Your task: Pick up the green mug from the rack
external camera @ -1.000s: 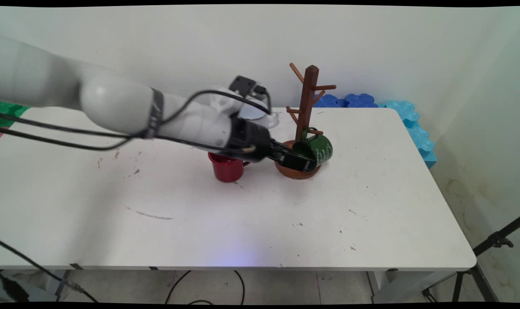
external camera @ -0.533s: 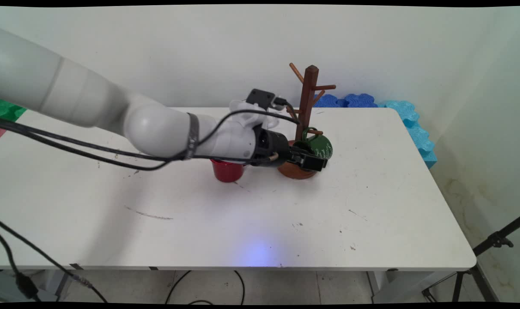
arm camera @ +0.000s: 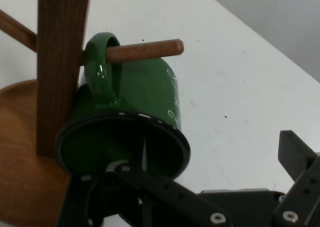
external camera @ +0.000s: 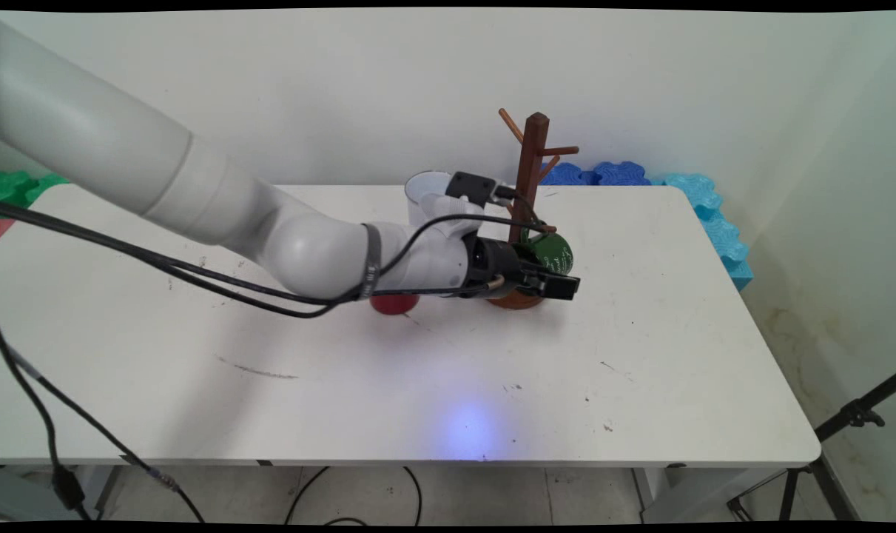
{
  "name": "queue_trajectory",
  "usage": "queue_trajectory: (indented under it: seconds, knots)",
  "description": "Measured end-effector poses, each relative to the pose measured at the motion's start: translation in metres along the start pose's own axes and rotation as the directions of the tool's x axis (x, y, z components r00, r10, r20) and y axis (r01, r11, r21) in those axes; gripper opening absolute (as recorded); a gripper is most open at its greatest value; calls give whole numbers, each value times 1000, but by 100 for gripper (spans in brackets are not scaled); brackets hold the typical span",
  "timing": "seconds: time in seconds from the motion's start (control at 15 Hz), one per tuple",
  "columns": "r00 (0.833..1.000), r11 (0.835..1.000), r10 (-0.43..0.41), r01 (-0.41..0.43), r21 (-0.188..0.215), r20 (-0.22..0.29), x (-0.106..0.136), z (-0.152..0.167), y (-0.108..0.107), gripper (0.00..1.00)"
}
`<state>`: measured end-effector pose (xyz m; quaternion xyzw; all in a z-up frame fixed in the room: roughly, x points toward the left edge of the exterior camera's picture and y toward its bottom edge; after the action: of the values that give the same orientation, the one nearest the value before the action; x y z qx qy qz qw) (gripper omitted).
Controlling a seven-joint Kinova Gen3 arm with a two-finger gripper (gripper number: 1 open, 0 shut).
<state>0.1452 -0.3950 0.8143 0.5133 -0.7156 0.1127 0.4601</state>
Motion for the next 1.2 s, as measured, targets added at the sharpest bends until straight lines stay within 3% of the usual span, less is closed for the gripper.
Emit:
queue_trajectory:
  seconds: [0.87, 0.93, 1.2]
  knots:
    - [999, 1000, -9, 10, 19, -36, -11, 38, -1, 100]
    - [999, 1000, -5, 5, 18, -37, -11, 39, -1, 0]
    - [999, 1000, 22, -22, 1, -37, -13, 43, 1, 0]
